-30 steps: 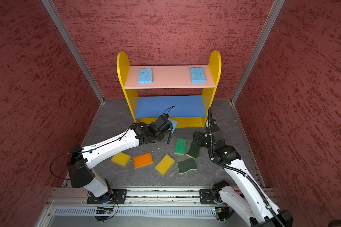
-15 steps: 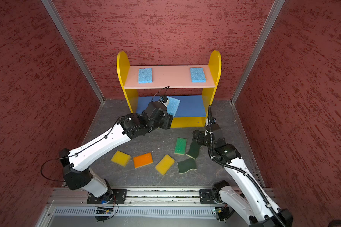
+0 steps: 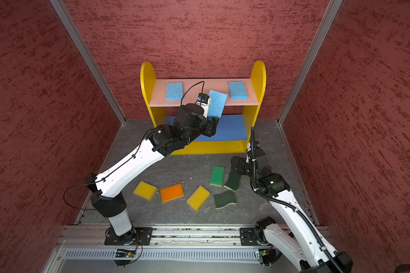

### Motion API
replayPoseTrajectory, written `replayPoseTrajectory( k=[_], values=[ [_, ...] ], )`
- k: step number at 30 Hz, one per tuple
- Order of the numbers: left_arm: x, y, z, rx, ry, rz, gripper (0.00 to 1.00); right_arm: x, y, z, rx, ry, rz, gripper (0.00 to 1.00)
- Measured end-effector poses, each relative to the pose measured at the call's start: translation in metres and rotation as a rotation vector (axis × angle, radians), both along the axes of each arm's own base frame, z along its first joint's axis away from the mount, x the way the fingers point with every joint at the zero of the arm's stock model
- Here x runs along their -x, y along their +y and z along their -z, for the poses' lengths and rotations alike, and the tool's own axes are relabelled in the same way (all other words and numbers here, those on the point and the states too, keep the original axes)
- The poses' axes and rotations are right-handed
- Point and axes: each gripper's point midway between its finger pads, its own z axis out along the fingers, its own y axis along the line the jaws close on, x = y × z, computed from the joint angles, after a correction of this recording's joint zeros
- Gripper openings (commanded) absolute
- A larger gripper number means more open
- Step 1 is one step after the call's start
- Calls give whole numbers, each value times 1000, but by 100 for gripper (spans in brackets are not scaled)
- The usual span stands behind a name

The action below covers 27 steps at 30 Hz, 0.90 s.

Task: Place and organize the cleaning sponges onto the shelf
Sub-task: 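Carry the light blue sponge up to the pink shelf between the two sponges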

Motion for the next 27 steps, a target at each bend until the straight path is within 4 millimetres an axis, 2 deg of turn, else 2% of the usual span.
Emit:
replayPoseTrajectory(
  k=[5,11,16,19,27],
  values=[
    [-18,3,-3,14,-7,-31,67,1,2,-1,-9,-3,-10,99],
    [-34,16,-27,71,-42,-60,67,2,4,-1,-16,0,-19,99],
    [-45,15,-45,113,-73,-69,67,2,5,-2,-21,1,-24,99],
    [-52,11,-44,117,-77,-75,67,3,5,-2,-23,-2,-25,99],
    [-70,8,-24,111,-47,-101,67,1,7,-1,-26,2,-32,99]
  ],
)
